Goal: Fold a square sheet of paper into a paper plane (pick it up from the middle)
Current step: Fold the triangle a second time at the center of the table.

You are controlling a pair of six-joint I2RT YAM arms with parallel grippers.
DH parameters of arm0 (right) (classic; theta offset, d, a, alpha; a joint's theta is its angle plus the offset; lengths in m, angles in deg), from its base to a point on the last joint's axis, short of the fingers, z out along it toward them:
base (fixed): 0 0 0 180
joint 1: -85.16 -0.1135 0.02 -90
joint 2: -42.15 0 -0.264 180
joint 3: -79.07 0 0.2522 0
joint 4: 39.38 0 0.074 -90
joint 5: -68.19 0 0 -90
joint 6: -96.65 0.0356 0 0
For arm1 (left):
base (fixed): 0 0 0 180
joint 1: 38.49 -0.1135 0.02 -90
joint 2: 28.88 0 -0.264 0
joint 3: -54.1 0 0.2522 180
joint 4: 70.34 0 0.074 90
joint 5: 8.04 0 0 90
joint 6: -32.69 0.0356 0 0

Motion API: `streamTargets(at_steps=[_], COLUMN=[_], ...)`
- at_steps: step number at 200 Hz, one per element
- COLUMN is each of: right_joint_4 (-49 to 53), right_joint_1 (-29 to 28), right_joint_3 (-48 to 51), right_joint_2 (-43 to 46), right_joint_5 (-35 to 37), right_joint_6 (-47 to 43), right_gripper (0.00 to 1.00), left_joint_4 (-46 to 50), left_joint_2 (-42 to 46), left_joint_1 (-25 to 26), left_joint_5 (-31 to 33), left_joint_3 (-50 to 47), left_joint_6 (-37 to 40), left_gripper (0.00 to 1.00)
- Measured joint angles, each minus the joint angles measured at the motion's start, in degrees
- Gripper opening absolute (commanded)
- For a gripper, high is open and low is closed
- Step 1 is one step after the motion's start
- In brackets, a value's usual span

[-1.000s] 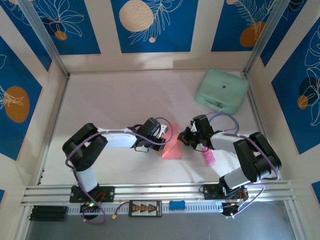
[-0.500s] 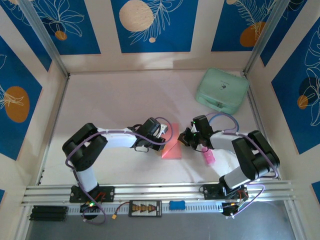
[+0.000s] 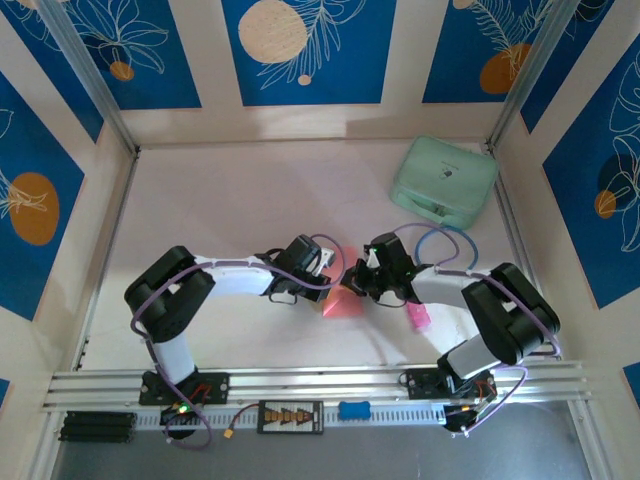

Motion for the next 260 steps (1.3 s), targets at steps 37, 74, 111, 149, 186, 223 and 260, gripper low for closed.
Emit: streamTargets(at_steps=[37,74,111,149,186,223,260], right_joint_4=[-1.27,-4.59,-7.48,-7.37,-7.13,-6.38,-6.27], right_joint_1=[-0.09,-0.02,0.09,0.09,0.28,0.5,0.52], right_joint_3=[0.81,2.91,3.67,3.61,3.56,3.28,3.23], right_joint_2=[-2.47,-3.65,-4.28,-4.28,-4.26,-4.22,-4.17], right_joint_5=[0.02,-0.37,-0.87,-0.85,-0.83,-0.87,-0.85], right_joint_6=[0.39,0.59,0.63,0.61,0.57,0.57,0.57], right_gripper=[0.0,0.0,0.0,0.0,0.0,0.0,0.0], left_joint_4=[0.0,0.11,2.51,7.89,8.41,5.88,4.79], left_joint_2=[0.0,0.04,1.55,7.34,12.48,9.64,3.69], left_joint_1=[0.0,-0.07,-0.11,-0.26,-0.31,0.63,1.6], left_joint_5=[0.0,0.02,1.07,3.93,0.09,-9.64,-14.47], left_joint_3=[0.0,0.0,0.02,0.02,0.02,0.07,0.26], left_joint_6=[0.02,0.0,-0.63,-2.27,-4.24,-5.42,-6.34], left_gripper=[0.0,0.03,0.26,0.39,0.19,0.1,0.1])
